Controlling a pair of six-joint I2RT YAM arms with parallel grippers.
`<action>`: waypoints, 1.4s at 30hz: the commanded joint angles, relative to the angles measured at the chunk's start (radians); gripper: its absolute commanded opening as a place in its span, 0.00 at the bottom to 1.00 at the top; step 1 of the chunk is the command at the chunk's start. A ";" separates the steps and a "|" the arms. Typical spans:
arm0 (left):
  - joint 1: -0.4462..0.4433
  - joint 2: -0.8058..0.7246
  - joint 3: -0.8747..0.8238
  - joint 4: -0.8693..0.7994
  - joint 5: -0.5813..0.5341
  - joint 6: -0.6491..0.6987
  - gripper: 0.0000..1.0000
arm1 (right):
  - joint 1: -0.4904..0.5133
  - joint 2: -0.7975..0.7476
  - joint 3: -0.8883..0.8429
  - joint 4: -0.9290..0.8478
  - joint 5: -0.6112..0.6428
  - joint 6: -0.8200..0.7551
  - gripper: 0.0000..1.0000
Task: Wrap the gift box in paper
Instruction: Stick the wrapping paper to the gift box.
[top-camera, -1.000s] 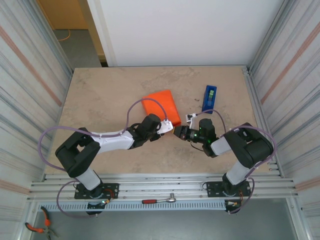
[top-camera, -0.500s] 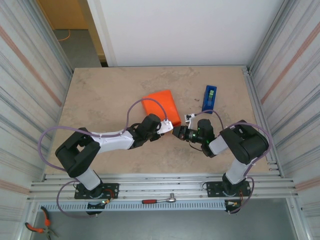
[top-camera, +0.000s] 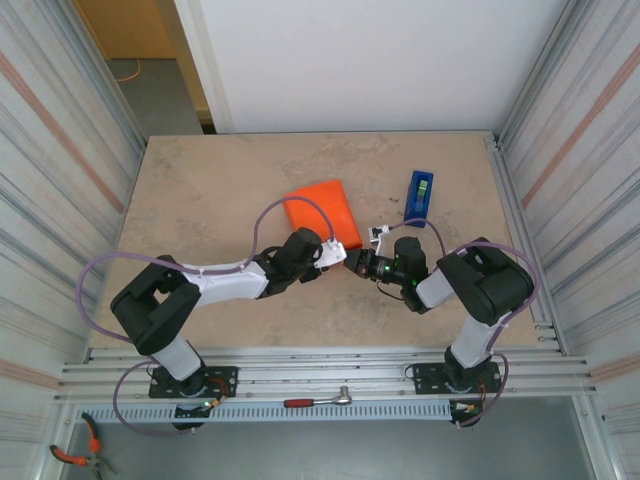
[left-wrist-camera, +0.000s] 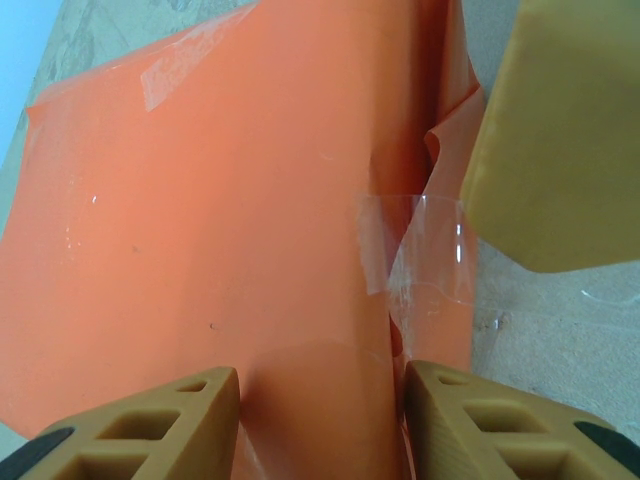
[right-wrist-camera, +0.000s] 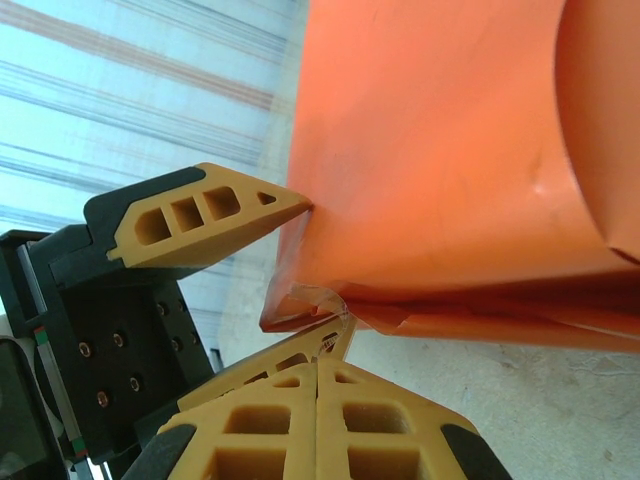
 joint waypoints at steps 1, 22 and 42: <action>-0.015 0.020 -0.010 -0.030 0.005 0.008 0.47 | 0.009 0.022 0.026 0.036 -0.001 0.006 0.00; -0.015 0.019 -0.014 -0.026 0.003 0.008 0.46 | 0.006 0.048 0.015 0.038 0.005 0.016 0.00; -0.016 0.020 -0.011 -0.029 0.004 0.009 0.46 | -0.005 0.067 0.017 0.038 0.010 0.031 0.21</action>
